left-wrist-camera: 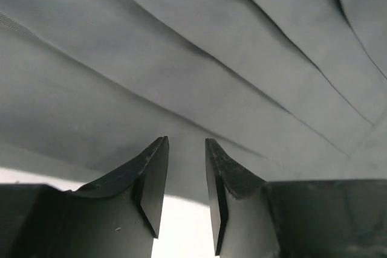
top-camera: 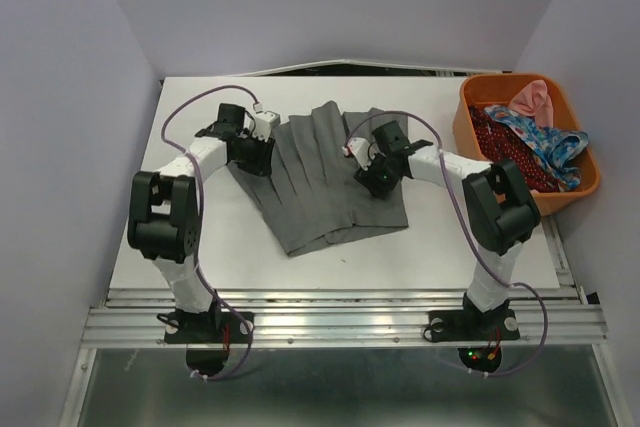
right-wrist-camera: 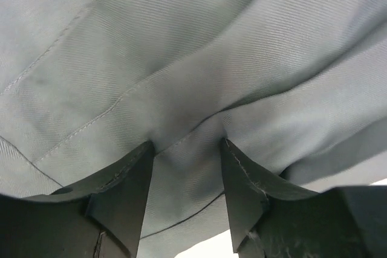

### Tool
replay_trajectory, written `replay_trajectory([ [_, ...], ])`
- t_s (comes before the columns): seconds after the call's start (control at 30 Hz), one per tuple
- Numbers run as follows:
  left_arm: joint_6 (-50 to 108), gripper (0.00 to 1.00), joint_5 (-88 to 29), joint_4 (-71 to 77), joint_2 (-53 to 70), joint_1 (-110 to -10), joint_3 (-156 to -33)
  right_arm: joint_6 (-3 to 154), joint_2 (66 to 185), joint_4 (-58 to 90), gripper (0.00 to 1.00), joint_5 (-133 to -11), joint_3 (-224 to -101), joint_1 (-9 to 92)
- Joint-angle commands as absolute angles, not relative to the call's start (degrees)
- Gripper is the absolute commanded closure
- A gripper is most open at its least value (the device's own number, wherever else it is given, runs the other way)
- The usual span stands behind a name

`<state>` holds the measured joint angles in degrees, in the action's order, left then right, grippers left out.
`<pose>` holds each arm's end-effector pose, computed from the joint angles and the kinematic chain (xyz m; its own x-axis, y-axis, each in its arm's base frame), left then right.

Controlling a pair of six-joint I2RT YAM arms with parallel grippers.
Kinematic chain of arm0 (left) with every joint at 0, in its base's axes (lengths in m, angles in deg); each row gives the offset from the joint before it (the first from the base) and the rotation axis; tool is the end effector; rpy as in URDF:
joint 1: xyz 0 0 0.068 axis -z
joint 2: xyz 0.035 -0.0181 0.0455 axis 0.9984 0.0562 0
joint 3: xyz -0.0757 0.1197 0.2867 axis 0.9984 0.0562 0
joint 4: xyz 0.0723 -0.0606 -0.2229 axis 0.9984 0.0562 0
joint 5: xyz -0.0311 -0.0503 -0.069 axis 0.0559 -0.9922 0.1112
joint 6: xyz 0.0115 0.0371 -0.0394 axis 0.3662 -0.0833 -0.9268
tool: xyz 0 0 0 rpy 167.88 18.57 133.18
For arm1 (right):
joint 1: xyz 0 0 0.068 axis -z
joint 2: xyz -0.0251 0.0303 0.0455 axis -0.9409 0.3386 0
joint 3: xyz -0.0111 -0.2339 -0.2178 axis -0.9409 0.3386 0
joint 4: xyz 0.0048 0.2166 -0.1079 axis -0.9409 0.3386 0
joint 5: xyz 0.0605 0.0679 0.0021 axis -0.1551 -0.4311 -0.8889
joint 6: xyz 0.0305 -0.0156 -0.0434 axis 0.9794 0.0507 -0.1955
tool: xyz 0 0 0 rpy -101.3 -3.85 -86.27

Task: Fold and stack the skirts
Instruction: Flatten the skirt out

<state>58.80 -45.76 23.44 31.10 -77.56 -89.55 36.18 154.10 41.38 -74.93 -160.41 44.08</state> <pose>0.3503 -0.0728 0.2801 -0.5747 0.3786 -0.7255 0.6263 0.7742 -0.0921 0.3506 0.1794 0.2242 -0.3944 -0.7866 -0.4752 -0.8568 0.5017 -0.1194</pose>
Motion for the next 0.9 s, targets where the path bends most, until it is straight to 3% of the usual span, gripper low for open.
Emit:
replay_trajectory([
  [0.0, 55.61, 0.61, -42.44, 25.43, 39.58, -76.58, -96.25, 36.93, 150.05, 47.24, 0.47, -76.51, -151.18, 39.02],
  [0.1, 56.22, 0.64, -39.45, 28.33, 49.86, -76.40, -105.47, 41.06, 147.14, 48.82, 0.46, -79.93, -147.74, 33.31],
  [0.3, 56.66, 0.65, -37.16, 38.60, 71.04, -75.97, -140.07, 52.66, 147.57, 49.44, 0.43, -94.34, -152.82, 25.30],
  [0.33, 57.10, 0.60, -37.50, 41.23, 74.81, -75.97, -151.70, 55.02, 147.84, 48.92, 0.39, -98.88, -155.96, 24.77],
  [0.43, 57.10, 0.44, -38.65, 39.87, 74.51, -76.23, -162.69, 59.33, 147.75, 48.65, 0.34, -104.28, -163.95, 24.77],
  [0.53, 58.24, 0.38, -40.67, 34.95, 66.44, -76.58, -155.19, 59.35, 146.44, 48.65, 0.32, -103.15, -168.02, 29.59],
  [0.73, 66.92, 0.34, -43.30, 22.38, 33.17, -76.23, -112.18, 51.55, 149.40, 48.47, 0.32, -94.54, -173.56, 44.87],
  [0.87, 73.43, 0.32, -41.04, 21.66, 17.51, -72.38, -93.79, 47.49, 153.71, 46.46, 0.32, -91.90, -175.77, 45.69],
])
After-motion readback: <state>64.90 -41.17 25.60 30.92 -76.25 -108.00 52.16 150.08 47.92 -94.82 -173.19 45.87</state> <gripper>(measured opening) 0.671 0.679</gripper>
